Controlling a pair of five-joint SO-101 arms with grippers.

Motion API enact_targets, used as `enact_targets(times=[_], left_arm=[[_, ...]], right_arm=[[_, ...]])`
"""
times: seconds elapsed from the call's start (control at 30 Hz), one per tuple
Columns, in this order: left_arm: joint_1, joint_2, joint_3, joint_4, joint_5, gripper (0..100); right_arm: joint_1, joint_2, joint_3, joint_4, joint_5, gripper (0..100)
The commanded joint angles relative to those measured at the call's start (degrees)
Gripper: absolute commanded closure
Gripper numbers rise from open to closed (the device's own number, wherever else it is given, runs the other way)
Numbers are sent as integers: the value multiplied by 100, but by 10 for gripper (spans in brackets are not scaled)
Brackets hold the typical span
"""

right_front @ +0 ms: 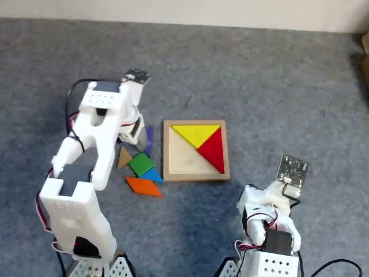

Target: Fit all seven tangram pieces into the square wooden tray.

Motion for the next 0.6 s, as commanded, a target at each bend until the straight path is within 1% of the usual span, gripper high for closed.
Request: enact_targets(times=[0.0, 0.13, 0.33, 0.57], left_arm=[[-321, -84, -207, 281, 0, 768], [-453, -22, -180, 290, 0, 768], [-470, -22, 312, 229, -9, 769], [-532, -22, 787, -176, -18, 769]], right_arm=[[66, 48, 620, -92, 62, 994], [66, 48, 620, -92, 62, 994], [66, 48, 620, -92, 62, 994], [66, 48, 620, -92, 62, 994]])
